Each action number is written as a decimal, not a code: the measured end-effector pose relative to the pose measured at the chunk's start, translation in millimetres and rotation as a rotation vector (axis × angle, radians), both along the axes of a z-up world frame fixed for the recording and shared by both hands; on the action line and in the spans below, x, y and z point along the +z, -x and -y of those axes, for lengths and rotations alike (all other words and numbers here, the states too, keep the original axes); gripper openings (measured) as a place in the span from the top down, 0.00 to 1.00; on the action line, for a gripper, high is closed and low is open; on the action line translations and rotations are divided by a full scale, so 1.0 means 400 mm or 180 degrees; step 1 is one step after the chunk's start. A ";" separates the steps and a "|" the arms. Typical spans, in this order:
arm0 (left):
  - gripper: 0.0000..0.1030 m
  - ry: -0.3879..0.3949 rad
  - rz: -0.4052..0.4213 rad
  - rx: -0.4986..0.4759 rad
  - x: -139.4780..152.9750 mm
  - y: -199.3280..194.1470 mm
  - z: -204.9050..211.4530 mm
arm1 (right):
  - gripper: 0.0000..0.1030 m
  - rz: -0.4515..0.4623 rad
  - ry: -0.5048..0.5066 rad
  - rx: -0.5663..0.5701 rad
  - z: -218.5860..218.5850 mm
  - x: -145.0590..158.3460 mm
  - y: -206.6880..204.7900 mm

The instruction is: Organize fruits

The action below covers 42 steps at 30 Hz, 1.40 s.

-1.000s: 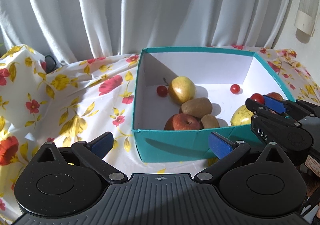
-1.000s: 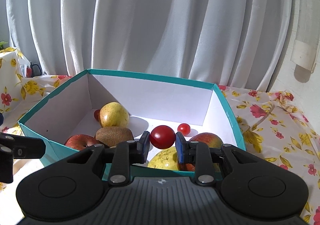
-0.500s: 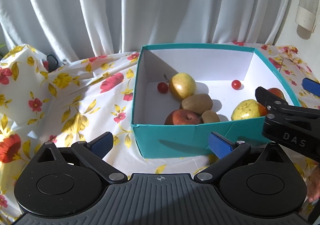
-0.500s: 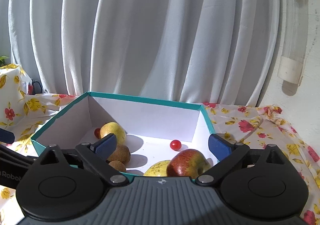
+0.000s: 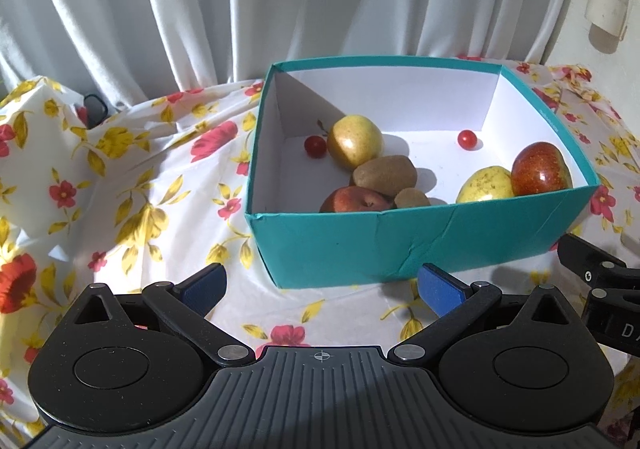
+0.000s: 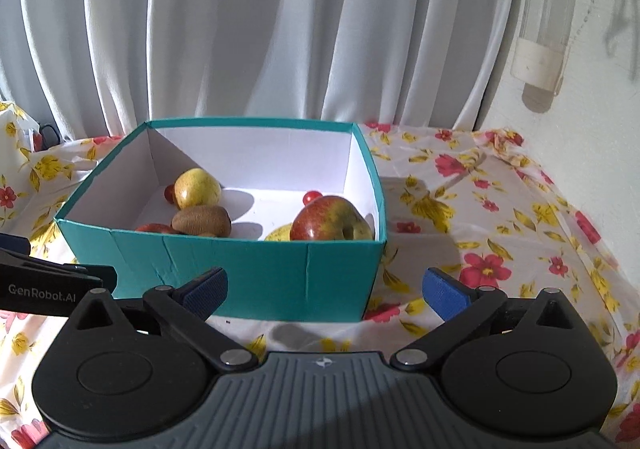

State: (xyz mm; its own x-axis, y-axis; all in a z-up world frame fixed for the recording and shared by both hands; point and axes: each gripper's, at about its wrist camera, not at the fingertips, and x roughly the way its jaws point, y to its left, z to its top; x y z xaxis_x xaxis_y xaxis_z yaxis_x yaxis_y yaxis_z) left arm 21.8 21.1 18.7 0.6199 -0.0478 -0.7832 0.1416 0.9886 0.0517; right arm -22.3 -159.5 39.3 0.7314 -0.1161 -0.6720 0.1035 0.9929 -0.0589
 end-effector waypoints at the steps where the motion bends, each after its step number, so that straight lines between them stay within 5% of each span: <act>1: 0.00 -0.0001 -0.0025 -0.0027 -0.003 0.001 0.002 | 0.00 -0.0086 -0.0023 -0.0027 0.002 -0.005 -0.002; 12: 0.00 0.0009 -0.0125 -0.0079 -0.002 -0.001 0.016 | 0.00 -0.0780 0.0198 -0.0072 -0.010 -0.030 -0.074; 20: 0.00 0.0158 -0.0284 -0.0126 0.007 -0.031 0.024 | 0.00 -0.0963 0.0167 -0.0148 -0.003 -0.040 -0.125; 26: 0.00 -0.0112 -0.0389 -0.0206 0.001 -0.052 0.062 | 0.00 -0.1074 0.0166 -0.0141 0.000 -0.052 -0.151; 42: 0.00 -0.0222 -0.0601 -0.0234 -0.017 -0.099 0.081 | 0.00 -0.1214 0.0205 -0.0162 0.007 -0.072 -0.193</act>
State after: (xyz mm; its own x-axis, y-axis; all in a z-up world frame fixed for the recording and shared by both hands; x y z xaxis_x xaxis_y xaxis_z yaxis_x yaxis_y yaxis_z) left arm 61.2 -11.2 11.9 0.4588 -0.0290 -0.8881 0.2268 0.9702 0.0855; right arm 54.8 -162.4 10.6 0.4227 -0.1967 -0.8847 0.1112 0.9801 -0.1647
